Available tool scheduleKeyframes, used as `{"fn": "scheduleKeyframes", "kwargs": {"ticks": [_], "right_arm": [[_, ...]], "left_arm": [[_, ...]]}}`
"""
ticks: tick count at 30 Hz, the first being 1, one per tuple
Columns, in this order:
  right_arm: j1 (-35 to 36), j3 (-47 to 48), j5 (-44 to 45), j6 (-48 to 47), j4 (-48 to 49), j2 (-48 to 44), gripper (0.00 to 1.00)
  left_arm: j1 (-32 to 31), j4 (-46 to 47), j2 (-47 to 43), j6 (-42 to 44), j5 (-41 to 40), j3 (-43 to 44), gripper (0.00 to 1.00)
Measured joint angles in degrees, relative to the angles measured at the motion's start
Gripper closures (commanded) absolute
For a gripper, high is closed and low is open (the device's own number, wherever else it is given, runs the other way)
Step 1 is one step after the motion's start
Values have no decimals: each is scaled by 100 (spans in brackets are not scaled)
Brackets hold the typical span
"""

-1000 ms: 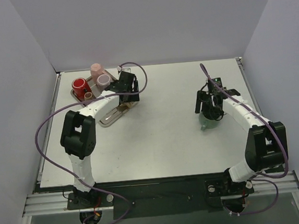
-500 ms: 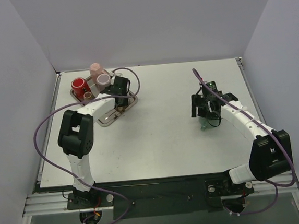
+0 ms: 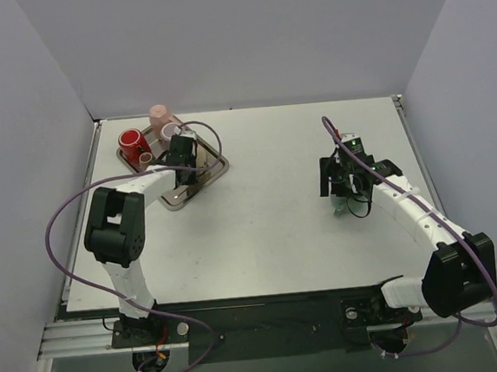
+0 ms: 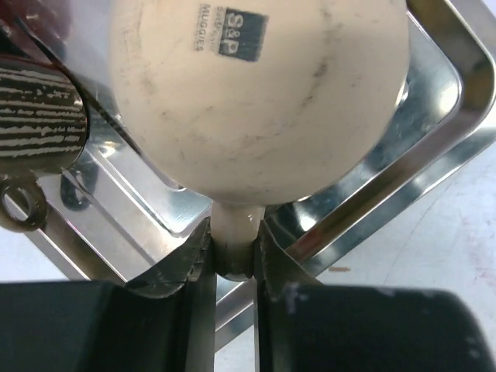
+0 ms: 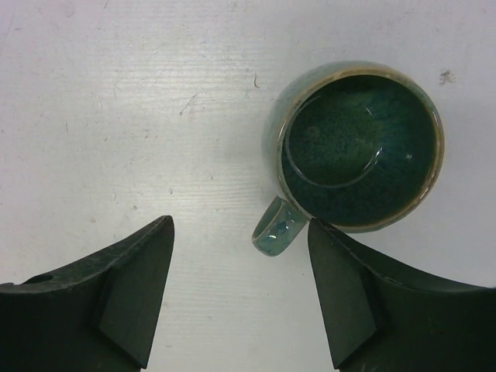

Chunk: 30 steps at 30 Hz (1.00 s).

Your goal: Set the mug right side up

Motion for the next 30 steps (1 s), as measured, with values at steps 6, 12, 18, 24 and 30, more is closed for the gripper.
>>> {"fn": "scheduleKeyframes", "kwargs": {"ticks": [6,12,18,24,30], "right_arm": [[63,-116,90,0,-87,-417,35],[463,-125,155,2,-181,-992,34],[1775,-310,-157,278,828,-2059,21],[2673,-922,-739,1386,3735,-2369,21],[3139,-933,-809,2184,5742,-1532,26]], "left_arm": [[197,131,-437,175,730,-431,100],[330,-251,-907,138,1574,-470,100],[319,-1029,-2170,-240,3314,-356,100],[-59,-1158,-3508,-903,4903,-4,100],[-433,-1128,-4194,-1521,5897,9,100]]}}
